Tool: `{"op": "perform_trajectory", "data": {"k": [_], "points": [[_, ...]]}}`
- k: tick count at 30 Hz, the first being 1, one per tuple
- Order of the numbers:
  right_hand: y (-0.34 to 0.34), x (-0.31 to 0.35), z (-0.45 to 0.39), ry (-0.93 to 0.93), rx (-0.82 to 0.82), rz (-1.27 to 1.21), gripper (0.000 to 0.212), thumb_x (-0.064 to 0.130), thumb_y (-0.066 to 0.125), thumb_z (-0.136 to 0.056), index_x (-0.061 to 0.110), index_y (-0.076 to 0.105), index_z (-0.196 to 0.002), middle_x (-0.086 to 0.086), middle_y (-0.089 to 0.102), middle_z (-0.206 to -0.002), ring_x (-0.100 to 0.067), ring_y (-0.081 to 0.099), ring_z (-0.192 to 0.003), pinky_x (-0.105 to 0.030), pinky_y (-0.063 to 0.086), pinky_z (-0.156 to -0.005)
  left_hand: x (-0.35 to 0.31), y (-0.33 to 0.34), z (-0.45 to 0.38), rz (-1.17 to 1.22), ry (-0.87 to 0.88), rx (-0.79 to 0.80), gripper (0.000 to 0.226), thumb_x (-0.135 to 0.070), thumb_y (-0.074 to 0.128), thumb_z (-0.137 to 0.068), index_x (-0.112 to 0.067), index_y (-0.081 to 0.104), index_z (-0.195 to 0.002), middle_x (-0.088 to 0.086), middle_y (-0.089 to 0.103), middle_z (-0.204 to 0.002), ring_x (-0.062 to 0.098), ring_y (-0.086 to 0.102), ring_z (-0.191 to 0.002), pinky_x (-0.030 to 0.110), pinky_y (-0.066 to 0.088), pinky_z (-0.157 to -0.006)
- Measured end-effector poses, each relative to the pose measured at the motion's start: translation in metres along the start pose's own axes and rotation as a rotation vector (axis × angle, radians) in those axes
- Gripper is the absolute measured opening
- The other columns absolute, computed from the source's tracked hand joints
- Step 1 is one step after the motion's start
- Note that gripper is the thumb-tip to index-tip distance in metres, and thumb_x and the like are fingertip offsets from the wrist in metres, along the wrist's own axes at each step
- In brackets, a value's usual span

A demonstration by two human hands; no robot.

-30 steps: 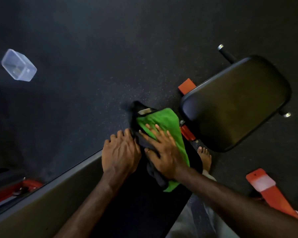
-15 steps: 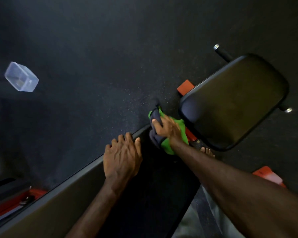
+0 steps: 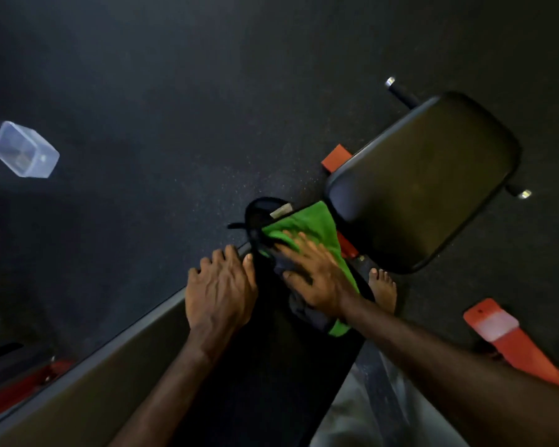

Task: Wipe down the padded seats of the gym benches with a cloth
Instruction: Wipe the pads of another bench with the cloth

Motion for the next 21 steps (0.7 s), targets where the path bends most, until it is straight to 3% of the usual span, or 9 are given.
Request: {"op": "perform_trajectory", "data": {"k": [4, 6, 9, 10, 13, 14, 16, 19, 21], "points": [[0.003, 0.004, -0.023, 0.467, -0.117, -0.083, 0.087, 0.067, 0.027, -0.084, 0.009, 0.062, -0.139, -0.019, 0.055, -0.148, -0.040, 0.046, -0.142, -0.056, 0.033, -0.116, -0.002, -0.002, 0.001, 0.001, 0.014, 0.000, 0.048, -0.047, 0.015, -0.108, -0.017, 0.052, -0.114, 0.007, 0.062, -0.100, 0.026, 0.061, -0.088, 0.041, 0.049, -0.079], [0.010, 0.034, -0.010, 0.385, -0.093, -0.055, 0.077, 0.063, 0.030, -0.086, 0.013, 0.066, -0.132, -0.016, 0.053, -0.151, -0.036, 0.042, -0.145, -0.057, 0.027, -0.120, -0.001, -0.002, 0.002, -0.010, -0.011, 0.013, 0.046, -0.046, 0.018, -0.108, -0.017, 0.053, -0.113, 0.008, 0.064, -0.103, 0.029, 0.062, -0.092, 0.044, 0.048, -0.080], [0.004, 0.025, 0.014, -0.023, -0.030, -0.002, 0.065, 0.051, 0.046, -0.092, 0.025, 0.051, -0.151, -0.003, 0.040, -0.163, -0.029, 0.031, -0.153, -0.049, 0.019, -0.123, 0.000, -0.001, 0.002, -0.013, -0.006, 0.019, 0.048, -0.046, 0.017, -0.108, -0.016, 0.054, -0.116, 0.009, 0.064, -0.106, 0.030, 0.062, -0.095, 0.044, 0.048, -0.082], [0.000, 0.007, 0.011, 0.001, -0.026, 0.019, 0.068, 0.053, 0.046, -0.091, 0.022, 0.050, -0.152, -0.007, 0.043, -0.161, -0.032, 0.035, -0.151, -0.049, 0.024, -0.123, 0.000, 0.000, 0.001, -0.004, 0.003, 0.019, 0.050, -0.046, 0.016, -0.108, -0.015, 0.053, -0.119, 0.009, 0.063, -0.107, 0.029, 0.062, -0.094, 0.044, 0.050, -0.083], [-0.002, -0.019, -0.006, 0.524, -0.106, -0.093, 0.094, 0.070, 0.026, -0.081, 0.003, 0.064, -0.134, -0.027, 0.059, -0.139, -0.043, 0.053, -0.133, -0.049, 0.038, -0.113, 0.002, 0.000, 0.001, 0.017, 0.041, -0.014, 0.054, -0.048, 0.012, -0.108, -0.015, 0.051, -0.125, 0.007, 0.061, -0.105, 0.023, 0.060, -0.091, 0.042, 0.051, -0.085], [0.001, -0.007, -0.001, 0.568, -0.117, -0.086, 0.091, 0.071, 0.024, -0.082, 0.004, 0.068, -0.125, -0.026, 0.063, -0.131, -0.043, 0.056, -0.127, -0.049, 0.040, -0.109, 0.003, 0.001, 0.001, 0.026, 0.047, -0.018, 0.055, -0.048, 0.012, -0.108, -0.015, 0.051, -0.125, 0.006, 0.060, -0.104, 0.022, 0.059, -0.089, 0.041, 0.051, -0.085], [0.006, 0.022, 0.022, 0.370, -0.129, -0.037, 0.070, 0.064, 0.033, -0.090, 0.017, 0.067, -0.129, -0.017, 0.060, -0.140, -0.037, 0.051, -0.136, -0.050, 0.035, -0.116, 0.003, 0.002, 0.002, 0.031, 0.044, -0.025, 0.055, -0.048, 0.012, -0.108, -0.015, 0.052, -0.125, 0.006, 0.060, -0.104, 0.023, 0.059, -0.090, 0.041, 0.051, -0.084], [-0.003, 0.016, 0.046, -0.002, 0.005, -0.013, 0.065, 0.054, 0.045, -0.094, 0.039, 0.038, -0.156, 0.003, 0.034, -0.166, -0.022, 0.022, -0.157, -0.041, 0.014, -0.125, 0.004, 0.004, 0.000, 0.014, 0.032, -0.028, 0.056, -0.048, 0.013, -0.108, -0.013, 0.053, -0.125, 0.008, 0.062, -0.105, 0.026, 0.061, -0.092, 0.042, 0.050, -0.082], [-0.002, -0.018, 0.033, 0.214, -0.027, -0.021, 0.072, 0.060, 0.040, -0.090, 0.027, 0.047, -0.153, -0.012, 0.049, -0.155, -0.033, 0.039, -0.149, -0.047, 0.030, -0.121, 0.005, 0.005, 0.001, 0.031, 0.057, -0.044, 0.055, -0.048, 0.013, -0.108, -0.013, 0.053, -0.123, 0.007, 0.061, -0.102, 0.023, 0.059, -0.088, 0.040, 0.050, -0.080]]}}
Point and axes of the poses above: each hand's wrist, its own z-axis away from the middle knuckle, its own y-axis out of the palm, x = y × z, the point moved 2 cm from there along -z, towards the middle knuckle
